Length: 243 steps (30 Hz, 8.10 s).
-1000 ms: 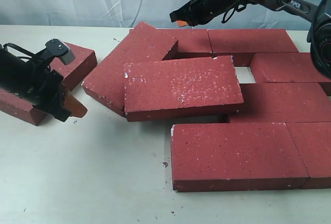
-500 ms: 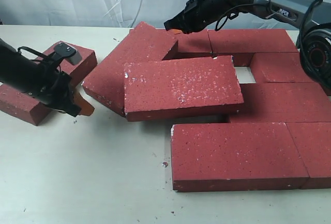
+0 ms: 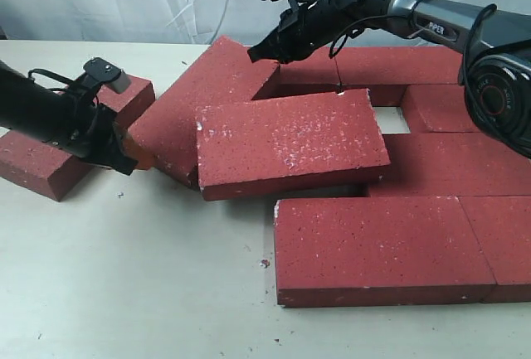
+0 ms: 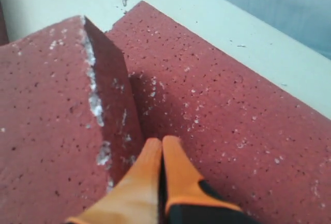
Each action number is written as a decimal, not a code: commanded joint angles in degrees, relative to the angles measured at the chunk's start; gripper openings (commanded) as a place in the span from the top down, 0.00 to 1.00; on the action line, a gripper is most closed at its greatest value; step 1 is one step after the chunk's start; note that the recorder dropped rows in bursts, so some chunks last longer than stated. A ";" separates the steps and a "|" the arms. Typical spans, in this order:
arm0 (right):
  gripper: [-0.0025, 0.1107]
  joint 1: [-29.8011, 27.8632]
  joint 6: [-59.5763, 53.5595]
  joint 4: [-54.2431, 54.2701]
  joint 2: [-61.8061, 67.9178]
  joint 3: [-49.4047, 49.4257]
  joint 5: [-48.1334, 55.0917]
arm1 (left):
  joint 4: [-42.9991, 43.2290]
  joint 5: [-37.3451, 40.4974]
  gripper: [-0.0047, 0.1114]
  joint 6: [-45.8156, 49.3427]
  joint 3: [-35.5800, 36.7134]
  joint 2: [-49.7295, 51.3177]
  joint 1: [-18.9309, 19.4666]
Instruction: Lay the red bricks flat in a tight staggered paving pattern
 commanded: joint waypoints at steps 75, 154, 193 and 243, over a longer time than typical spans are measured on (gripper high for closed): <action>0.98 -1.37 -15.31 2.22 -41.15 51.47 18.29 | 22.25 -8.82 0.96 -26.12 -1.22 -9.89 -12.74; 0.98 -1.37 -15.40 3.04 -33.35 48.67 8.27 | 39.65 25.76 0.96 -31.20 -36.13 7.95 -14.36; 0.98 -1.49 -15.26 -2.42 -35.00 48.67 10.36 | 60.99 22.21 0.96 -64.09 -32.37 -3.61 -15.03; 0.98 0.31 -12.30 -8.06 -28.64 50.68 -1.74 | 45.13 -22.50 0.96 -53.82 -12.08 7.65 -21.84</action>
